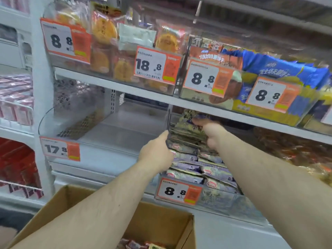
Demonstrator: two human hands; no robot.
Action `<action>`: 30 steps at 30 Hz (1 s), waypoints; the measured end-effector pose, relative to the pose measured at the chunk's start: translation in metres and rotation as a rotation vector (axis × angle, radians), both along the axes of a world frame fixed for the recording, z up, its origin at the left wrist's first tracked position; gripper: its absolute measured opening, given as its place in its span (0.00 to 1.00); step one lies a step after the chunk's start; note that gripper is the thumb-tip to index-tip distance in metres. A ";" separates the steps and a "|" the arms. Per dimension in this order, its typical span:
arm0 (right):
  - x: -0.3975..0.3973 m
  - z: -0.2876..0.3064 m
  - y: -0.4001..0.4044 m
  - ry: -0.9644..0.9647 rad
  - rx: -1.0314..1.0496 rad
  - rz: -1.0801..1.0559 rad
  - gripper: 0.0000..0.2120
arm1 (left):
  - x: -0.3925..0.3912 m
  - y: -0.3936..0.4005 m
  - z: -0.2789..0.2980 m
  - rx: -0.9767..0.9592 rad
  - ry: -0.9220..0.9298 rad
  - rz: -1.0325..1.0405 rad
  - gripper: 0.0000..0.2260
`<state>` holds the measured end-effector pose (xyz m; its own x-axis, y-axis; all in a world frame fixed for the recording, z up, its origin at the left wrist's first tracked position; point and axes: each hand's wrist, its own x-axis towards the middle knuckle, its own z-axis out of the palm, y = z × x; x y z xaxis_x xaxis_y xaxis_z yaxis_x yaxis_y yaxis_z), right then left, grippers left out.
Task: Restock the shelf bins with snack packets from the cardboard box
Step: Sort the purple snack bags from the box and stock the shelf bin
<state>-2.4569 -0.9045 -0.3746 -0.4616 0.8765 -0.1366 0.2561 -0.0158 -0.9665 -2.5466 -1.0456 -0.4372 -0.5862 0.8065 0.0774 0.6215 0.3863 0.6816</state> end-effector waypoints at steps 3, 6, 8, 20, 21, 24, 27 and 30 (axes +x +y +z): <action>-0.019 -0.008 0.011 -0.108 0.118 0.040 0.32 | 0.001 0.001 -0.002 -0.014 0.020 -0.008 0.35; -0.022 -0.020 0.019 -0.296 0.180 0.141 0.33 | 0.000 0.000 -0.002 -0.011 0.018 -0.012 0.36; -0.023 -0.020 0.022 -0.371 0.244 0.153 0.28 | -0.001 0.000 -0.002 -0.004 0.018 -0.013 0.36; -0.015 -0.024 0.016 -0.469 0.158 0.127 0.43 | -0.002 -0.010 0.003 0.060 -0.123 -0.077 0.33; -0.012 -0.024 0.013 -0.453 0.157 0.105 0.42 | 0.000 -0.014 0.005 0.083 -0.148 -0.081 0.32; 0.001 -0.021 0.001 -0.428 0.226 0.060 0.37 | 0.006 -0.027 0.005 0.225 -0.139 -0.048 0.30; 0.013 -0.013 -0.019 -0.434 0.304 0.016 0.35 | 0.013 -0.050 -0.002 0.392 -0.125 0.008 0.27; 0.014 -0.013 -0.054 -0.581 0.597 -0.136 0.29 | 0.016 -0.088 -0.020 0.468 -0.142 0.033 0.22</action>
<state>-2.4429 -0.9583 -0.3879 -0.3465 0.9198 0.1840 0.7482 0.3893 -0.5372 -2.5309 -1.1335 -0.4567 -0.6422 0.6847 0.3446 0.5023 0.0364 0.8639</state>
